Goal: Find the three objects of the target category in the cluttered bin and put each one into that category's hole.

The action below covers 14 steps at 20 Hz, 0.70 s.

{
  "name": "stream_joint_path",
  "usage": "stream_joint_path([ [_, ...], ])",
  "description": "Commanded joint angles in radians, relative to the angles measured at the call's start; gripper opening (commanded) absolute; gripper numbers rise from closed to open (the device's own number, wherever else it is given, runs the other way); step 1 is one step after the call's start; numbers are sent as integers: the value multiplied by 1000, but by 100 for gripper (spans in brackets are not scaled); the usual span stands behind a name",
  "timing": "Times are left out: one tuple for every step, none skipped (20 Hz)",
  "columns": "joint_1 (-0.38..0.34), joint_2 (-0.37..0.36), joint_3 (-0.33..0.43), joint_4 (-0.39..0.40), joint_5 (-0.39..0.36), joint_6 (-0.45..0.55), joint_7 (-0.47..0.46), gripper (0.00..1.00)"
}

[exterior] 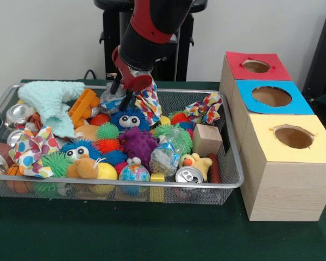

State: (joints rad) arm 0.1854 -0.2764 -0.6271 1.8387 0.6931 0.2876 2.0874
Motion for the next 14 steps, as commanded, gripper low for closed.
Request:
stream_joint_path([
  [0, 9, 46, -27, 8, 129, 258, 100],
  [0, 8, 49, -25, 10, 125, 258, 100],
  [0, 10, 52, -24, 12, 121, 258, 100],
  [0, 9, 56, -22, 14, 117, 258, 100],
  [-8, 9, 60, -21, 14, 113, 253, 100],
  [-11, 9, 59, -20, 14, 109, 250, 100],
  [-12, 9, 61, -19, 15, 106, 250, 100],
  [-13, 9, 65, -16, 17, 102, 250, 100],
  [-16, 7, 69, -13, 19, 95, 249, 100],
  [-15, 7, 69, -13, 20, 96, 252, 100],
  [-13, 8, 69, -13, 22, 93, 255, 100],
  [-12, 8, 70, -12, 23, 93, 257, 100],
  [-12, 8, 71, -11, 24, 91, 258, 100],
  [-12, 8, 73, -10, 25, 91, 259, 100],
])
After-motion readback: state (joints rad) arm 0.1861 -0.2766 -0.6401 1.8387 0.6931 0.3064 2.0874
